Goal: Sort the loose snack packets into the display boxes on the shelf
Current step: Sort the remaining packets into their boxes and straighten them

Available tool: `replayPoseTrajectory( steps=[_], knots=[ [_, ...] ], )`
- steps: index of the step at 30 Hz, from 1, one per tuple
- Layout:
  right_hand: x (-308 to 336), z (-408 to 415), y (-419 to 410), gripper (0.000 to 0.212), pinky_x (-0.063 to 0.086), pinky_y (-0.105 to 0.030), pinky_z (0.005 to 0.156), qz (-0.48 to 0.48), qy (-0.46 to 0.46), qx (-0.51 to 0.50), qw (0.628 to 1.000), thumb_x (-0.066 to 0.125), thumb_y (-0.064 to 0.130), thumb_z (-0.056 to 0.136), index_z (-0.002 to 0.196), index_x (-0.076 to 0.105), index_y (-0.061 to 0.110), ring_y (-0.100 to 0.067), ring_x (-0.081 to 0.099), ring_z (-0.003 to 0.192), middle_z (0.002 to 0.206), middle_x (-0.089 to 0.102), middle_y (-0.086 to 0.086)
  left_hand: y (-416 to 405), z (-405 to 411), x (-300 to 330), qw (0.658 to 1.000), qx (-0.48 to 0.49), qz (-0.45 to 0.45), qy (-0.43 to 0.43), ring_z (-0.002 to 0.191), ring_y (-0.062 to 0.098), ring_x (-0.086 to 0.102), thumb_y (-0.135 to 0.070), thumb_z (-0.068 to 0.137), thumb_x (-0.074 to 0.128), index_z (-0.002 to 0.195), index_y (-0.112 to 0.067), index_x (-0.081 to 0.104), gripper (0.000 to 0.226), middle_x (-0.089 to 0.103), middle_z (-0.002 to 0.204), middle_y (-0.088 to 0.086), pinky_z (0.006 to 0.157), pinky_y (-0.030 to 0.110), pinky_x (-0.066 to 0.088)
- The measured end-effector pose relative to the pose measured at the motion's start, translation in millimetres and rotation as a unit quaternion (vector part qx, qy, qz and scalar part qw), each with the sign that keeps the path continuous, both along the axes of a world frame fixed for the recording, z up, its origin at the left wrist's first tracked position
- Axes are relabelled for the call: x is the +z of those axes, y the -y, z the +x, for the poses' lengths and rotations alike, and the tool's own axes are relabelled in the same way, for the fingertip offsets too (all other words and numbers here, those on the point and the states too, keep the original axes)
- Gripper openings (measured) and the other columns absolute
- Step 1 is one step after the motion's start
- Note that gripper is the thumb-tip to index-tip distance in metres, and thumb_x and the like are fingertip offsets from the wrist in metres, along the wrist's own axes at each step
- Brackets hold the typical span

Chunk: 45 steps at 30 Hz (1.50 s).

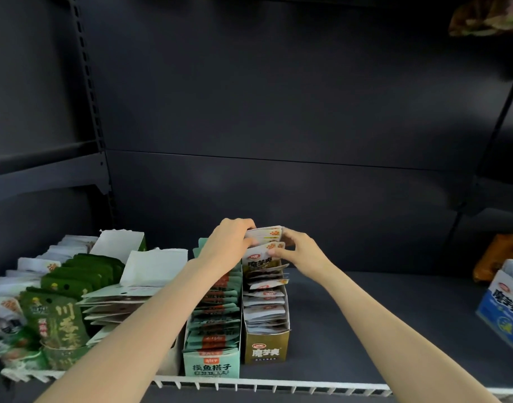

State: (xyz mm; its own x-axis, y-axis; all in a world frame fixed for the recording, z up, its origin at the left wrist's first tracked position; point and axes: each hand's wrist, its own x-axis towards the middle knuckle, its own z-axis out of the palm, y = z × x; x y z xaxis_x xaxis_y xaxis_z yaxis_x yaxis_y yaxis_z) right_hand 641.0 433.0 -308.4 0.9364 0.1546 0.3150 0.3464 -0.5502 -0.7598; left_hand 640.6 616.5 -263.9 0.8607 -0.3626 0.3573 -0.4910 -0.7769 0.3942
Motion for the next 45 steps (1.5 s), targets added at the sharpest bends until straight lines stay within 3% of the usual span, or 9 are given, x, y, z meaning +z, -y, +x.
replayPoseTrajectory(
  steps=[3,7,11,14,17,22,31,39,45],
  knots=[
    [1,2,-4,0.031,0.052,-0.018,0.081,0.025,0.000,0.003,1.000,0.065,0.023,0.087,0.118,0.060,0.023,-0.003,0.064,0.098,0.107,0.069,0.007,-1,5,2,0.999,-0.005,-0.035,-0.013,0.082,0.018,0.058,-0.021,0.093,0.055,0.107,-0.016,0.065,0.018,0.065,0.094,0.005,0.069,0.027,0.043],
    [8,5,-5,0.022,0.048,-0.012,0.075,0.042,-0.007,-0.001,0.999,0.064,0.021,0.088,0.109,0.063,0.026,-0.001,0.065,0.093,0.100,0.070,0.010,-3,14,5,0.997,-0.001,-0.070,-0.015,0.076,0.024,0.057,-0.016,0.092,0.056,0.092,-0.008,0.066,0.013,0.059,0.076,0.004,0.060,0.025,0.038],
    [6,9,-2,0.018,0.052,-0.027,0.085,0.039,-0.052,0.010,0.998,0.064,0.024,0.088,0.106,0.063,0.022,-0.008,0.067,0.097,0.103,0.071,0.004,-3,18,3,0.996,-0.002,-0.079,-0.038,0.068,0.018,0.054,-0.022,0.097,0.047,0.100,-0.009,0.063,0.021,0.060,0.081,0.003,0.056,0.024,0.039],
    [4,6,-1,0.026,0.054,-0.033,0.089,0.036,-0.064,0.017,0.997,0.064,0.026,0.088,0.112,0.061,0.016,-0.011,0.066,0.098,0.107,0.070,0.000,4,13,-4,0.999,0.014,-0.043,-0.024,0.090,0.020,0.059,-0.028,0.098,0.045,0.125,-0.015,0.051,0.030,0.062,0.111,0.006,0.079,0.035,0.050],
    [3,4,0,0.033,0.052,-0.036,0.093,-0.004,-0.064,0.015,0.998,0.066,0.027,0.087,0.119,0.058,0.019,-0.011,0.065,0.102,0.110,0.069,0.002,8,9,-9,1.000,-0.001,-0.013,-0.016,0.113,0.020,0.053,-0.040,0.091,0.055,0.134,-0.019,0.040,0.050,0.053,0.128,0.001,0.095,0.043,0.045],
    [6,1,2,0.048,0.053,-0.036,0.093,0.020,-0.111,0.048,0.993,0.065,0.015,0.088,0.132,0.047,0.023,-0.010,0.063,0.107,0.118,0.065,0.002,1,6,-6,0.998,-0.024,0.051,-0.038,0.100,0.021,0.057,-0.031,0.084,0.067,0.131,-0.023,0.040,0.055,0.057,0.118,0.004,0.085,0.039,0.050],
    [0,-2,-4,0.032,0.055,-0.045,0.087,0.098,-0.077,-0.026,0.992,0.070,0.012,0.082,0.112,0.061,0.007,-0.020,0.069,0.093,0.101,0.072,-0.009,4,13,0,0.999,0.003,0.029,-0.025,0.081,0.022,0.058,-0.022,0.091,0.059,0.122,-0.021,0.050,0.032,0.060,0.106,0.010,0.069,0.033,0.048],
    [18,14,-3,0.026,0.053,-0.046,0.089,-0.022,-0.127,-0.066,0.989,0.072,0.021,0.081,0.105,0.066,0.010,-0.022,0.068,0.094,0.100,0.072,-0.008,6,18,2,0.993,-0.029,0.084,-0.079,0.105,0.024,0.055,-0.026,0.084,0.068,0.136,-0.017,0.034,0.062,0.053,0.124,0.009,0.087,0.040,0.050],
    [19,2,-8,0.026,0.052,-0.041,0.092,-0.047,-0.131,-0.032,0.990,0.065,0.012,0.086,0.111,0.061,0.014,-0.019,0.063,0.103,0.108,0.067,-0.004,5,14,-2,0.985,-0.011,0.158,-0.063,0.092,0.029,0.060,-0.012,0.086,0.062,0.134,-0.013,0.030,0.058,0.057,0.113,0.015,0.071,0.035,0.048]
  ],
)
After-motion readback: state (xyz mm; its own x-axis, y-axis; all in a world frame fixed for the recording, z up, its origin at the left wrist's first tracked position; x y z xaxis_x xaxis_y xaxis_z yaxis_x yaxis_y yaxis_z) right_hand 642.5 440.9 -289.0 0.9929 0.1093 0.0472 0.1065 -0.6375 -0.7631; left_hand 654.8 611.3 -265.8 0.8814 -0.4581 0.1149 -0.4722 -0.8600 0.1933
